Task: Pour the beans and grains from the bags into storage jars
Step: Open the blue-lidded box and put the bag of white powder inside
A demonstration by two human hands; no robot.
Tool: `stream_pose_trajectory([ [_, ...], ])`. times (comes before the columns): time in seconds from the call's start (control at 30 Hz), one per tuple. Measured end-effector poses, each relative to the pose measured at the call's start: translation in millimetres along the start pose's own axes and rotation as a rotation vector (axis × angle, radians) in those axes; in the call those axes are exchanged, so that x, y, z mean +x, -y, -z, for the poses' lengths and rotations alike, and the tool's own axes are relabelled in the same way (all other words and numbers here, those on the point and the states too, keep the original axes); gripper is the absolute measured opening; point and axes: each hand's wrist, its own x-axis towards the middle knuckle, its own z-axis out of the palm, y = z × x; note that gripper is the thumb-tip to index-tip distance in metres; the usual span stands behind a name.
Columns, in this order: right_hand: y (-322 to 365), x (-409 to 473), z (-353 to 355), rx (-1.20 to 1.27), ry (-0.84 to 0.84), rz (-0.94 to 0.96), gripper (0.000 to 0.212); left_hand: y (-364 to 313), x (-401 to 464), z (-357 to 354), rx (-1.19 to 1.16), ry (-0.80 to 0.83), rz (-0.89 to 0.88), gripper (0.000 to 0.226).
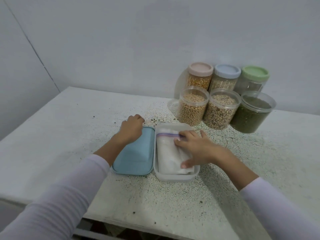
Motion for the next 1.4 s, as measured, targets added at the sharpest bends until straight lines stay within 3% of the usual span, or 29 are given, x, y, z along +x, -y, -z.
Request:
stream_pose_trajectory([
  [0.07,2,6,-2,-0.038,0.008,-0.003,0.092,7,-4,-1,0.034,0.042,0.018,0.035],
  [0.23,3,12,-2,-0.004,0.011,-0.004,0.092,13,-7,0,0.089,-0.127,0.038,0.02],
  [0.37,3,12,-2,0.001,0.009,-0.007,0.093,20,-2,14,0.029,-0.166,0.046,0.02],
  [0.67,3,11,-2,0.012,0.003,-0.005,0.09,4,1,116,-0.198,-0.559,-0.019,0.024],
  [0.83,2,10,-3,0.104,-0.057,-0.013,0.086,-35,-38,115,-0.238,-0.768,-0.306,0.024],
  [0.97,-1,12,-10,0.169,-0.139,-0.022,0.086,-61,-69,72,-0.038,-0.794,-0.645,0.026],
  [1.07,-8,14,-23,0.328,-0.286,0.048,0.09,-66,-84,39,0.022,-0.784,-0.798,0.014],
  [1.2,-2,10,-37,1.007,-0.614,0.054,0.07,-69,-105,13,0.025,-0.737,-0.863,0.012],
  [1.37,1,7,-45,1.2,-0.88,-0.012,0.027,-65,-118,-19,-0.033,-0.721,-0.892,0.018],
  [1.4,2,7,-45,1.262,-0.915,-0.041,0.027,-64,-120,-26,-0.04,-0.719,-0.905,0.018],
])
